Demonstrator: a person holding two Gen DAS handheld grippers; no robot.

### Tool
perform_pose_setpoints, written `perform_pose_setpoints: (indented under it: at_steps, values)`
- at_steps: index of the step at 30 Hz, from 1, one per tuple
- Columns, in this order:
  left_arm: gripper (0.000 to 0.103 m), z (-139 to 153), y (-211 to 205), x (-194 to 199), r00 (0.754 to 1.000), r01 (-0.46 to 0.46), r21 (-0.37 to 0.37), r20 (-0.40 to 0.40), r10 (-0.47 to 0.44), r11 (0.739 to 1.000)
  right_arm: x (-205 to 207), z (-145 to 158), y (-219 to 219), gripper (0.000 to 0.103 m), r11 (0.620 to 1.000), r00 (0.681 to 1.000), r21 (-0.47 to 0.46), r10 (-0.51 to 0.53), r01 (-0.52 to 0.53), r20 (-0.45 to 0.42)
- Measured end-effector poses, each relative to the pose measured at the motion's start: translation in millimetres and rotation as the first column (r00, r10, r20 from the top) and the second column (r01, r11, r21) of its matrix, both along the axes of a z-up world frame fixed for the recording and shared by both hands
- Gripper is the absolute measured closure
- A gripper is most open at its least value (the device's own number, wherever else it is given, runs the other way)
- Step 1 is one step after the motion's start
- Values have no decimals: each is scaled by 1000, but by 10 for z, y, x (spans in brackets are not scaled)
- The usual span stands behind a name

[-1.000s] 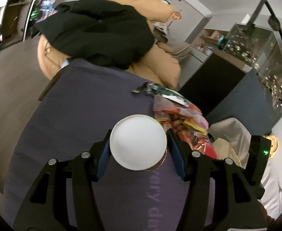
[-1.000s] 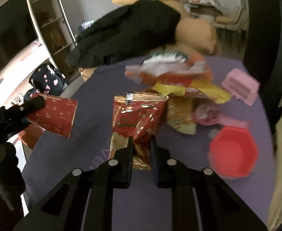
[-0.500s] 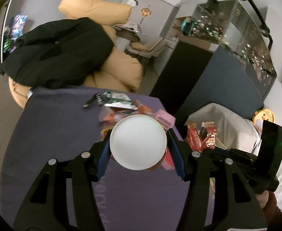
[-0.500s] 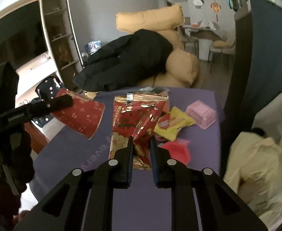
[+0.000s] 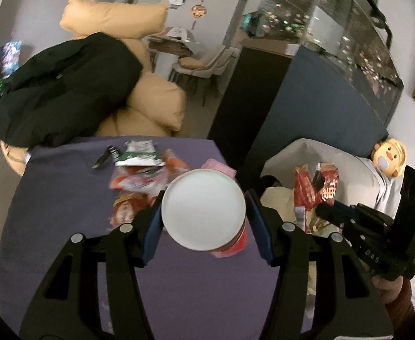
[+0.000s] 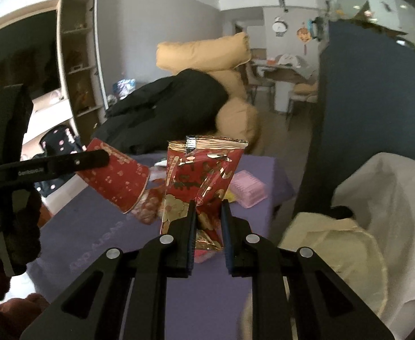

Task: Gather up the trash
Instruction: 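Carry the cup and wrapper over the beige trash bag and release both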

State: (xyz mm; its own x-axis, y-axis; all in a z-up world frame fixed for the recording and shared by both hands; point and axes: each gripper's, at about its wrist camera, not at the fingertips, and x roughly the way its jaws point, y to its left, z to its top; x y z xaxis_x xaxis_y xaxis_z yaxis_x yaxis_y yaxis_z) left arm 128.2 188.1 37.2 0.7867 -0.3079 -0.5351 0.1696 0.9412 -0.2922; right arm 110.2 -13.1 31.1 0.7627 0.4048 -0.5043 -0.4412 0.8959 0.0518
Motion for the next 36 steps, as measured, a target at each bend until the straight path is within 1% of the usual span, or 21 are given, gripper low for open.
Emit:
perform_pose_setpoints:
  at_steps: [6,10,11,13,15,18,22,23,25,26,29,32,34,36]
  values:
    - [50,169,-606,139,994,107,39,31,-108,993,-16,112,-567,86,994,992,1,-113,113,53]
    - [50,202,-1070,232,980,195,50,38,-197,979,-85,133,-965,86,980,977,-2,-200,201,79]
    - [50,188,-1228,265,973,226,49,35,-228,973,-104,130,-1047,86,975,972,-4,-220,221,85]
    - [50,165,-1404,311,963,267,36,26,-268,963,-148,113,-1222,86,964,959,-12,-265,267,98]
    - [50,102,-1619,388,947,321,5,1,-321,947,-180,78,-1363,86,952,948,-27,-299,304,108]
    - [50,-67,-1909,528,923,378,-31,-57,-380,925,-221,-5,-1578,86,936,932,-33,-345,351,109]
    - [50,-351,-2180,701,891,425,-71,-144,-431,902,-208,-142,-1798,86,921,919,-14,-387,389,78]
    - [50,-455,-2249,751,877,439,-88,-174,-448,894,-198,-192,-1849,86,918,916,-12,-396,397,68]
    - [50,-601,-2336,804,862,449,-99,-212,-460,888,-170,-263,-1899,86,915,914,-10,-403,404,51]
    - [50,-698,-2387,837,857,450,-92,-234,-458,888,-168,-296,-1918,86,914,913,-10,-405,406,46]
    - [50,-920,-2451,887,848,443,-79,-287,-446,893,-143,-369,-1945,86,911,911,-8,-411,412,29]
    - [50,-1084,-2494,904,839,442,-72,-319,-441,894,-126,-418,-1964,86,910,910,-6,-415,415,18]
    - [50,-1133,-2479,901,842,438,-74,-316,-438,896,-114,-454,-1958,86,910,910,-5,-415,415,10]
    - [41,-1136,-2449,891,846,443,-88,-290,-448,892,-100,-481,-1949,86,911,911,-6,-413,413,2]
